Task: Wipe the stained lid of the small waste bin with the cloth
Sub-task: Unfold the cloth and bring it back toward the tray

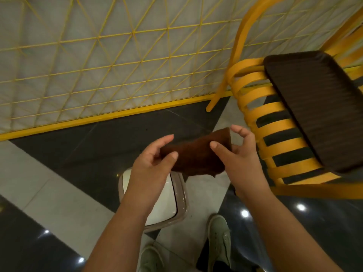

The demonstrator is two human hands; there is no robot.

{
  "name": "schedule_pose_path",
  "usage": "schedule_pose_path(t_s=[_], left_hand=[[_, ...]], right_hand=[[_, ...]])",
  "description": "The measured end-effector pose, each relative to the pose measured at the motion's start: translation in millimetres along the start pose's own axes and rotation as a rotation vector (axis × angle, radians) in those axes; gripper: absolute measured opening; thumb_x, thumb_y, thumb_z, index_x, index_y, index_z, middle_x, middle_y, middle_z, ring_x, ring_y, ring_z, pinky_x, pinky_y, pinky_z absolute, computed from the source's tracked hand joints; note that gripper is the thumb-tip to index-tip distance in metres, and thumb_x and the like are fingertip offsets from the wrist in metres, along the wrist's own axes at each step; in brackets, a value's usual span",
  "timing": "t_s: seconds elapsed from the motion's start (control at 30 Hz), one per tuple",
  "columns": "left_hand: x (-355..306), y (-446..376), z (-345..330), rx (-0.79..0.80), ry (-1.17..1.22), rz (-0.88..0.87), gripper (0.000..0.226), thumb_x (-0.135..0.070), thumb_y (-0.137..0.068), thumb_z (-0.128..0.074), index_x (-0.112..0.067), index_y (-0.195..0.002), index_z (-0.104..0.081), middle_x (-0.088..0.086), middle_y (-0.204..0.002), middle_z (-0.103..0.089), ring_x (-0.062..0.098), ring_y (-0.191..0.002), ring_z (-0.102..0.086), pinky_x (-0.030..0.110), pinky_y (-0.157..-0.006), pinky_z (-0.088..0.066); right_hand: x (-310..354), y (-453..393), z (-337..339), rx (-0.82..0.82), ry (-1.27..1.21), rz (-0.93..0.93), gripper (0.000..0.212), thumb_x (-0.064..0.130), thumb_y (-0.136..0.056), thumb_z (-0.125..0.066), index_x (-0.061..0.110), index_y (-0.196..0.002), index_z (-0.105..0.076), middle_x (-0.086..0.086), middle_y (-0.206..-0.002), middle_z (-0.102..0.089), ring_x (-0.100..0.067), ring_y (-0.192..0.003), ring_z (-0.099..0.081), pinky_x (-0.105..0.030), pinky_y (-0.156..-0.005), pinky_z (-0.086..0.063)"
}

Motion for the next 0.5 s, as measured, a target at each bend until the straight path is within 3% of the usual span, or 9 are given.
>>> schedule_pose_path(t_s=[0.1,0.17,0.23,0.3,0.33,0.4,0.47,0.5], left_hand=[[-16.7,1.2,-10.2,0.068,-0.416,-0.033,0.067,-0.024,-0.075,-0.079,-0.04,-0.132,-0.049,-0.009,-0.113,-0.051,0.006,-0.103,-0.056,0.019,-0.088,-0.048],[-40.3,3.5,-14.5,0.04,-0.725,-0.159,0.056,-0.024,-0.077,-0.077,-0.036,-0.127,-0.055,-0.01,-0.101,-0.046,0.005,-0.093,-0.05,0.014,-0.081,-0.04],[-59.0,6.0,-18.2,0.053,-0.8,-0.22,0.027,-0.025,-0.079,-0.074,-0.035,-0.102,-0.067,-0.012,-0.094,-0.042,0.003,-0.087,-0.048,0.01,-0.069,-0.034],[-64.8,5.5,-19.9,0.116,-0.79,-0.213,0.008,-0.028,-0.077,-0.074,-0.033,-0.082,-0.07,-0.017,-0.101,-0.042,-0.003,-0.095,-0.046,0.01,-0.071,-0.033],[-65.8,4.5,-20.0,0.159,-0.73,-0.179,0.005,-0.028,-0.077,-0.074,-0.031,-0.078,-0.07,-0.021,-0.107,-0.044,-0.007,-0.101,-0.045,0.01,-0.077,-0.033],[-69.8,4.3,-23.2,0.211,-0.415,-0.048,0.007,-0.023,-0.082,-0.069,-0.029,-0.084,-0.072,-0.022,-0.111,-0.058,-0.004,-0.106,-0.053,0.019,-0.085,-0.04],[-68.8,7.8,-36.5,0.228,0.075,0.149,0.018,-0.02,-0.087,-0.058,-0.026,-0.094,-0.073,-0.006,-0.101,-0.072,0.016,-0.105,-0.063,0.03,-0.082,-0.047],[-68.1,10.5,-47.9,0.242,0.267,0.231,0.021,-0.024,-0.087,-0.054,-0.022,-0.1,-0.071,0.001,-0.101,-0.073,0.023,-0.105,-0.065,0.034,-0.08,-0.049]], right_hand=[[16.0,14.4,-6.4,0.218,0.021,-0.004,0.091,0.01,-0.079,-0.076,0.056,-0.139,-0.025,0.0,-0.115,-0.061,-0.013,-0.099,-0.068,-0.028,-0.076,-0.059],[27.5,25.5,-9.3,0.33,0.349,0.046,0.097,0.008,-0.075,-0.079,0.053,-0.143,-0.026,0.009,-0.125,-0.051,-0.009,-0.113,-0.057,-0.026,-0.09,-0.054],[40.0,32.1,-4.7,0.308,0.74,0.139,0.082,0.012,-0.08,-0.075,0.045,-0.143,-0.033,0.014,-0.126,-0.045,-0.002,-0.116,-0.046,-0.014,-0.095,-0.041],[58.8,33.7,5.8,0.218,0.907,0.24,0.049,0.017,-0.085,-0.07,0.039,-0.126,-0.055,0.014,-0.116,-0.049,0.001,-0.107,-0.047,-0.002,-0.083,-0.036],[65.8,33.0,13.9,0.185,0.892,0.251,0.032,0.022,-0.085,-0.07,0.039,-0.112,-0.064,0.014,-0.109,-0.049,0.003,-0.102,-0.047,-0.001,-0.077,-0.036],[78.3,31.3,31.3,0.146,0.695,0.22,0.012,0.032,-0.08,-0.074,0.036,-0.09,-0.071,0.016,-0.108,-0.047,0.01,-0.103,-0.043,0.0,-0.079,-0.036],[86.3,32.9,40.7,0.173,0.332,0.114,0.019,0.04,-0.072,-0.075,0.029,-0.088,-0.075,0.016,-0.119,-0.054,0.008,-0.114,-0.048,-0.011,-0.092,-0.042],[89.3,35.1,41.0,0.199,0.142,0.054,0.023,0.039,-0.074,-0.072,0.026,-0.093,-0.074,0.013,-0.117,-0.063,0.0,-0.111,-0.057,-0.019,-0.089,-0.05]])
Point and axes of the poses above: each hand's wrist, its own y-axis away from the middle knuckle, its own z-axis out of the back of the hand, x = y × z, the point moved 9 cm from there along -y, towards the middle knuckle
